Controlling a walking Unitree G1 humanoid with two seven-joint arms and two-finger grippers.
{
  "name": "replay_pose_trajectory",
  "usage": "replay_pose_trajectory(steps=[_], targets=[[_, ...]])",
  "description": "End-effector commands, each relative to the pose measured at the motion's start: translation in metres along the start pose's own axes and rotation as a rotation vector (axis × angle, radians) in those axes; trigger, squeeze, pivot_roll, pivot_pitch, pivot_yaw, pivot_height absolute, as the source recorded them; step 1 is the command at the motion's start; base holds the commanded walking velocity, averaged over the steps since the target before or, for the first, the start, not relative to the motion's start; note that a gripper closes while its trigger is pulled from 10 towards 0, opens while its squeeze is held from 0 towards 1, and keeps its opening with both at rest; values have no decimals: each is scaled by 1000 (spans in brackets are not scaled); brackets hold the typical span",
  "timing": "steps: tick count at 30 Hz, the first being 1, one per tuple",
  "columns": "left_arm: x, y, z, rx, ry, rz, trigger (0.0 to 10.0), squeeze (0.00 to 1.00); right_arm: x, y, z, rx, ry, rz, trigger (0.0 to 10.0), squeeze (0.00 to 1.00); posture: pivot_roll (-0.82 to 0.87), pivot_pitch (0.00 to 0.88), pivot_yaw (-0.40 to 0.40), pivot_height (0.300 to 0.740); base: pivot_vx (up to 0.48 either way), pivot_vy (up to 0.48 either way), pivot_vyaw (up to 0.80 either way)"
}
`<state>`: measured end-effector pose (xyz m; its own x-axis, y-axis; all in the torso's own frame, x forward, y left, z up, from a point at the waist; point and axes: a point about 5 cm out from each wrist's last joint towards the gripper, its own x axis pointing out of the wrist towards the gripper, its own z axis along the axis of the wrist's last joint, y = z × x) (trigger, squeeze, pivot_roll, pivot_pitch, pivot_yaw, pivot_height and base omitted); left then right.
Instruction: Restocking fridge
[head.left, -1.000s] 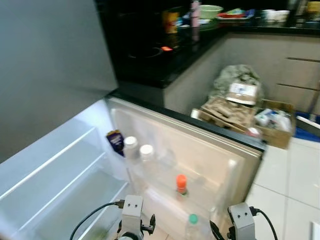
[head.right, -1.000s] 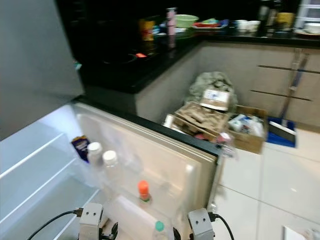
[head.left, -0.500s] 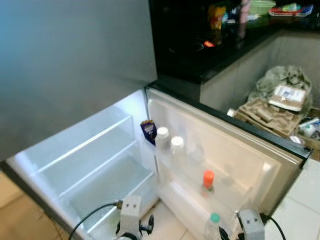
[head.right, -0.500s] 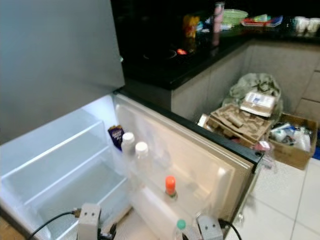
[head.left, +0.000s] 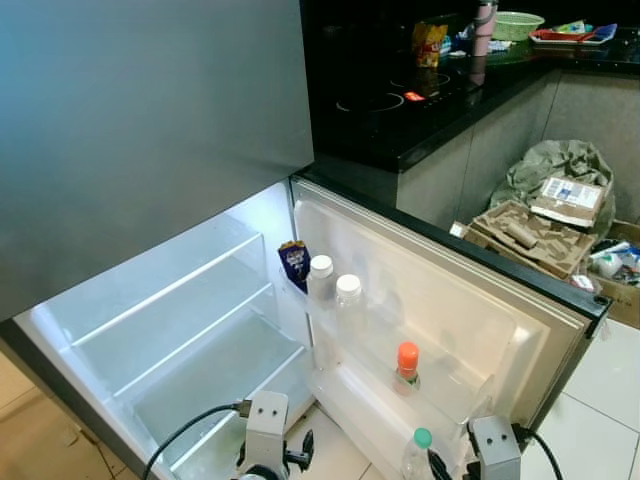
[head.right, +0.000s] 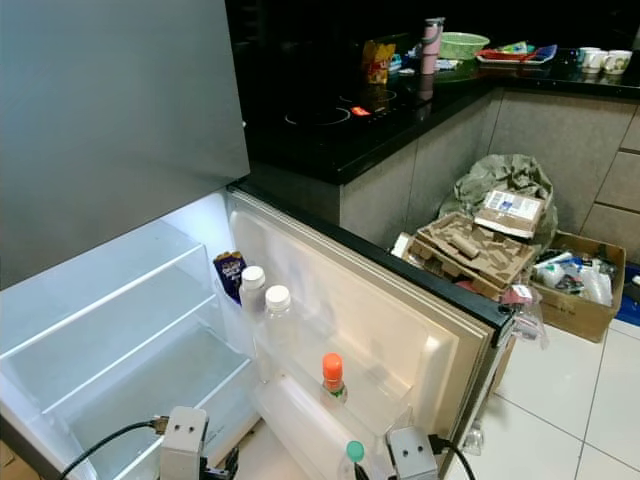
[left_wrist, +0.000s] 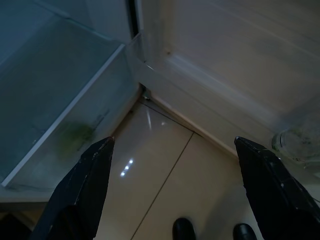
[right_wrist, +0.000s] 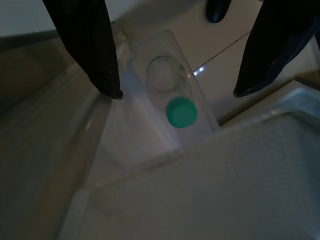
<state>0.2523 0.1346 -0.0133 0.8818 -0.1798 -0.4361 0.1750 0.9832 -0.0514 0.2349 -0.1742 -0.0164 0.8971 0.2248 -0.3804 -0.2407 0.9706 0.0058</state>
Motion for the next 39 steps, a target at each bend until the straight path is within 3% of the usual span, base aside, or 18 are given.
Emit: replay_pose_trajectory(steps=[1,8,12,14,16,18,19,21,25,28,32,39], targets=[[-1,2,-4,0,22,8,10000,0,2,3,4,6,-15,8,10000,0,-64,106,58,717,0,0,0],[-2,4,-4,-16,25,26,10000,0,0,6,3,47,-21,47,10000,0,-65,108,59,717,0,0,0],[-2,5,-5,-12,27,26,10000,0,-4,11,-4,83,40,152,10000,0,-65,111,61,717,0,0,0],[-5,9,-12,-4,51,31,10000,0,-13,11,-24,91,232,257,10000,0,-67,113,63,717,0,0,0],[-7,13,-17,-1,71,40,10000,0,-21,5,-41,60,389,272,10000,0,-72,116,62,717,0,0,0],[-7,13,-17,-1,71,40,10000,0,-21,5,-41,60,389,272,10000,0,-72,116,62,717,0,0,0],[-8,15,-19,-6,80,50,10000,0,-28,-4,-53,21,473,225,10000,0,-69,116,61,717,0,0,0],[-8,15,-19,-8,84,52,10000,0,-30,-8,-58,10,494,189,10000,0,-67,119,58,717,0,0,0],[-8,15,-20,-11,91,54,10000,0,-32,-12,-61,20,502,121,10000,0,-67,120,59,717,0,0,0],[-14,23,-33,-62,141,101,10000,0,-31,-26,-59,69,471,-78,10000,0,-68,121,62,717,0,0,0],[-19,31,-43,-80,174,133,10000,0,-39,-40,-64,89,502,-226,10000,0,-63,122,61,717,0,0,0],[-22,31,-46,-70,197,116,10000,0,-41,-49,-64,118,482,-339,10000,0,-60,123,61,717,-121,0,0]])
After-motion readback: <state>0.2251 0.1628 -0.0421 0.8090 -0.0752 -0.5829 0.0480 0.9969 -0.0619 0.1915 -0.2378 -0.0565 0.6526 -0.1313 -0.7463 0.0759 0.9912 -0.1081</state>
